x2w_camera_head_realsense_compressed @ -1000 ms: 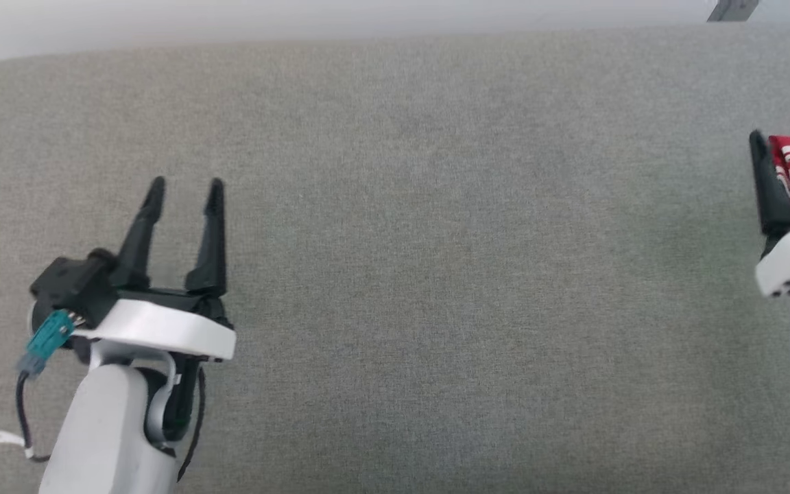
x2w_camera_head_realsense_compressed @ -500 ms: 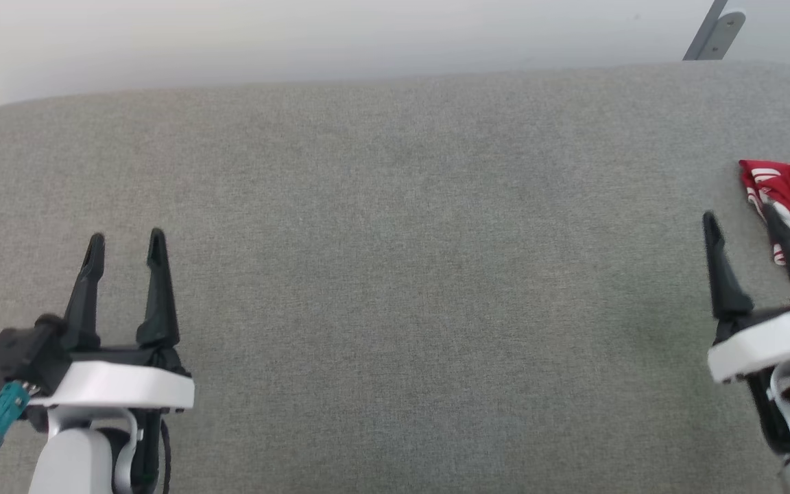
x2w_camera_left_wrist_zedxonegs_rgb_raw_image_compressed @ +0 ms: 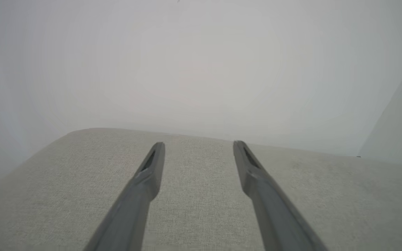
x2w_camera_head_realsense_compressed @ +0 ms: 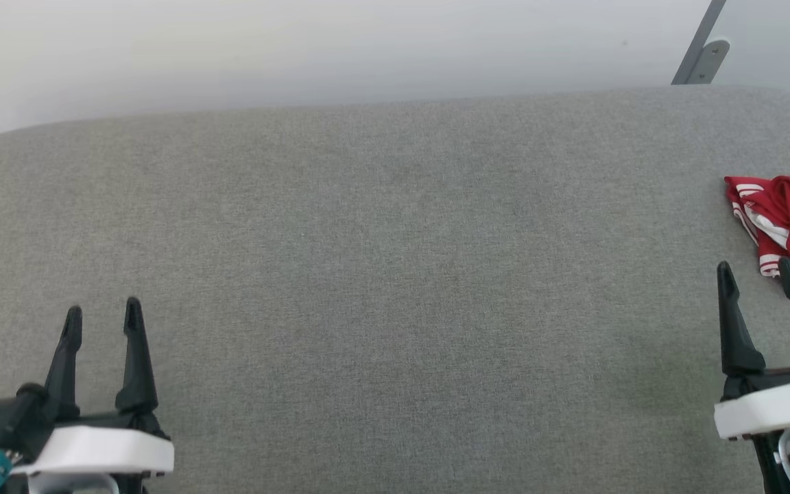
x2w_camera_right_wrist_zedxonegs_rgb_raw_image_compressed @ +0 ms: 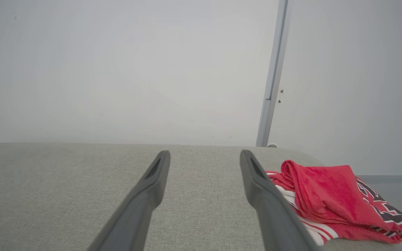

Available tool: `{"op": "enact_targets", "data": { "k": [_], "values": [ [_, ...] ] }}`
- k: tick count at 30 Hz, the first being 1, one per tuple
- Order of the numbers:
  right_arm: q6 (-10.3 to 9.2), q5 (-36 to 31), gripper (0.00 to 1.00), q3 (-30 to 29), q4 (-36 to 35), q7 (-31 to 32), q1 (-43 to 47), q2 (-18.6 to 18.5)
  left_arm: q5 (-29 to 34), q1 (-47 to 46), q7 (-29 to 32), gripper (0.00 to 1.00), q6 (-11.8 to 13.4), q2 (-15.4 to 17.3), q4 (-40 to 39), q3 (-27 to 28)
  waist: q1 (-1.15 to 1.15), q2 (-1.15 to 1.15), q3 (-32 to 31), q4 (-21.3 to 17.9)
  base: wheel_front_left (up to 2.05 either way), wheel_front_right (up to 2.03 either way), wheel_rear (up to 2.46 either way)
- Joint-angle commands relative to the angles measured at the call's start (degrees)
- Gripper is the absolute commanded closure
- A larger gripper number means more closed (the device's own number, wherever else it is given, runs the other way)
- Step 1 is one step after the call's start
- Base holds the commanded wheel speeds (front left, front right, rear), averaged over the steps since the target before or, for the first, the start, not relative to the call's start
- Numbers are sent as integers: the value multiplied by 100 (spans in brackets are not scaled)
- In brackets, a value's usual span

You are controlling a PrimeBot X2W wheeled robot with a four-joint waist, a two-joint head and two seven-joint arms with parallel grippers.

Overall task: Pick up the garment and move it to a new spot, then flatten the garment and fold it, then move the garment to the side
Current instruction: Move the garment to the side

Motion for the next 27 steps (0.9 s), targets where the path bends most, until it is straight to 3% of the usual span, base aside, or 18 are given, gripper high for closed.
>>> {"op": "enact_targets", "data": {
  "k": [1,13,27],
  "values": [
    [-2,-61,0,-50,-89,-24,126,51,74,137,-25,0,-21,0,-32,44,0,0,-36,10,0,0,0],
    [-2,-72,0,-491,-443,-24,710,363,-35,674,-25,0,-21,-76,-76,181,0,0,-177,153,0,0,0],
    [-2,45,0,-551,-422,-25,846,338,-180,862,-25,0,-21,-180,72,125,0,0,-269,353,0,0,0]
  ]
}}
